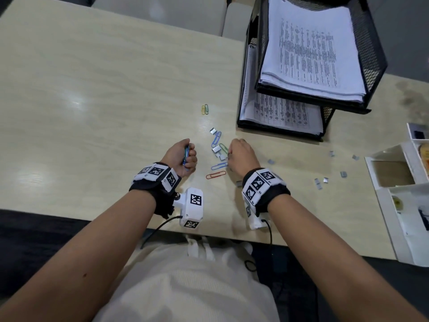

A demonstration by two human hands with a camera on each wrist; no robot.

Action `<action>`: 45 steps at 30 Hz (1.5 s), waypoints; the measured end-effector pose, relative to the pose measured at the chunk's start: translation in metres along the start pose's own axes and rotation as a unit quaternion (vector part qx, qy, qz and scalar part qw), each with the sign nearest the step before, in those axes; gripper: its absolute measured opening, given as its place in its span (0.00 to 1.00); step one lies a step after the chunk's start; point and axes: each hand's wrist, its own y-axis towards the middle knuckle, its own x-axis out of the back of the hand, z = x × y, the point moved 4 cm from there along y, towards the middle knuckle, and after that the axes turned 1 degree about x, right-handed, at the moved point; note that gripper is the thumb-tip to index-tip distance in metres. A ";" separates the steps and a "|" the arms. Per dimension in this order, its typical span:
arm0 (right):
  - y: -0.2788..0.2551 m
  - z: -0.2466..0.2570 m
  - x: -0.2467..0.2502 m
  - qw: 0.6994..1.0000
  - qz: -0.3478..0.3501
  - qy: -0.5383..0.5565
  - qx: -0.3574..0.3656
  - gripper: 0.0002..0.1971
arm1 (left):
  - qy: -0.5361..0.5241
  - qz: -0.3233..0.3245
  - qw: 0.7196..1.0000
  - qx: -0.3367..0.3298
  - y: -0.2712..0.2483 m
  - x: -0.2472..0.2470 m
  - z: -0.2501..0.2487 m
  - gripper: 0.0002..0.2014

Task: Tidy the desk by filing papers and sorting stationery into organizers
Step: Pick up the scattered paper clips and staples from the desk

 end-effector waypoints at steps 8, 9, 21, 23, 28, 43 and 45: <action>-0.008 -0.017 0.010 0.999 -0.016 -0.019 -0.021 0.10 | -0.001 0.003 1.000 0.008 0.002 -0.003 0.000 0.20; -0.009 -0.018 0.012 0.999 -0.024 -0.022 -0.023 0.10 | 0.001 0.005 1.000 0.008 0.003 -0.003 0.000 0.20; 0.015 0.033 0.029 0.980 -0.049 0.187 -0.057 0.10 | -0.027 0.030 0.999 -0.026 0.002 -0.013 -0.007 0.21; 0.020 0.027 0.021 0.978 -0.042 0.158 -0.126 0.11 | -0.011 0.018 1.000 -0.021 0.002 -0.006 -0.009 0.20; 0.021 0.036 0.002 0.979 -0.016 0.132 -0.158 0.11 | 0.000 -0.003 1.000 -0.015 0.000 0.015 -0.014 0.19; 0.003 0.004 0.020 0.915 -0.049 0.367 -0.161 0.16 | 0.011 -0.003 1.000 -0.021 0.003 0.005 -0.011 0.19; -0.004 0.003 0.018 0.859 -0.029 0.486 -0.160 0.14 | 0.009 -0.001 1.000 -0.021 0.003 0.002 -0.010 0.19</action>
